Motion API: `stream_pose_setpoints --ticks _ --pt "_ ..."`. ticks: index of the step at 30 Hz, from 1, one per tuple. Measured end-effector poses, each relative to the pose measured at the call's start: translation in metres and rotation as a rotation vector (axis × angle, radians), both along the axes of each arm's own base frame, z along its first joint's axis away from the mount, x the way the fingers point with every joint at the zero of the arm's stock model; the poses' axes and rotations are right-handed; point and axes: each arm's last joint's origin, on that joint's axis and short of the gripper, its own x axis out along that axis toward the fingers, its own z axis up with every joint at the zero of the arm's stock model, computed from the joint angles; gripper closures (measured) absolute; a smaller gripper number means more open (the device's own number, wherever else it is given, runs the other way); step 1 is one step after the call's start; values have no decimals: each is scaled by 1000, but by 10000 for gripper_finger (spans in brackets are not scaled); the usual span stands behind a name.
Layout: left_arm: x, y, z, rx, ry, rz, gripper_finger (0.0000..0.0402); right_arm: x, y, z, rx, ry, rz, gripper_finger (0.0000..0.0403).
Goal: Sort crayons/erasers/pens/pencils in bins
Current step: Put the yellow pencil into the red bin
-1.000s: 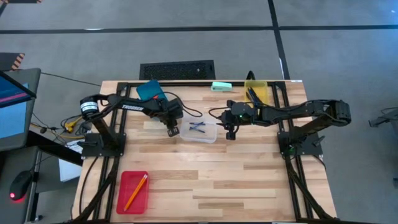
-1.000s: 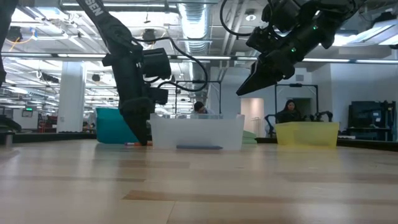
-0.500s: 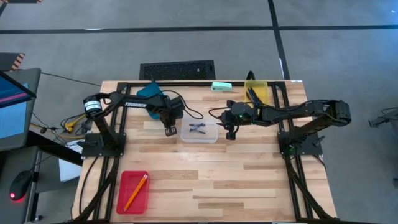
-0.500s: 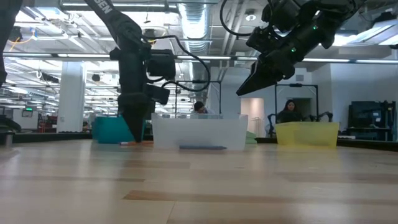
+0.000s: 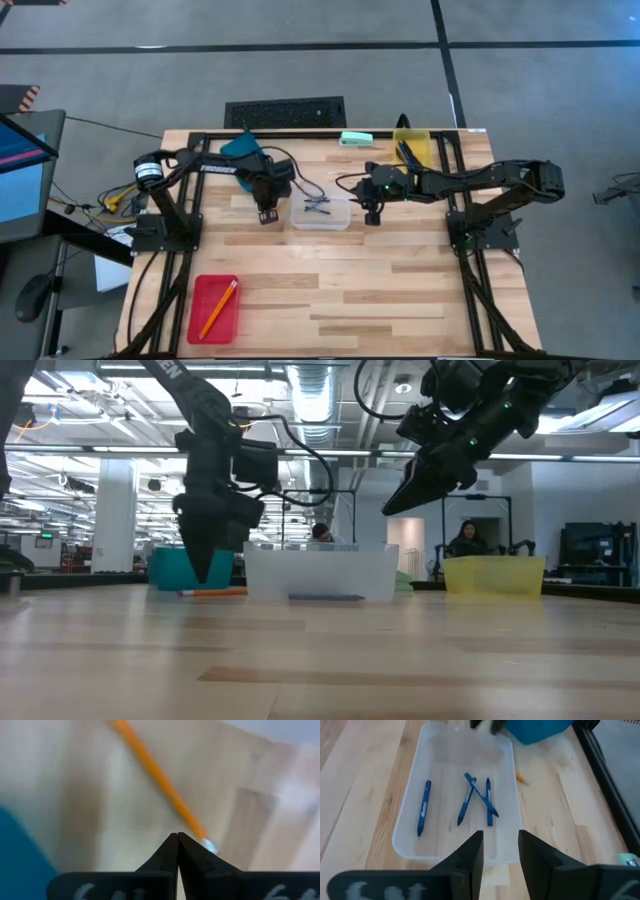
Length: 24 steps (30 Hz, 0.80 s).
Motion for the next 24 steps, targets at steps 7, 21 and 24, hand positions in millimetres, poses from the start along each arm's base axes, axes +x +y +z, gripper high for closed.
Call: stream_pose_setpoints --ticks 7,21,24 --pt "-3 -23 6 -27 67 8 401 -1 0 -2 2 22 1 272" --pt "3 -28 5 66 -98 278 309 -1 0 -1 -7 19 8 271" --pt "7 -24 3 138 -150 301 277 -1 0 -1 -8 18 8 272"
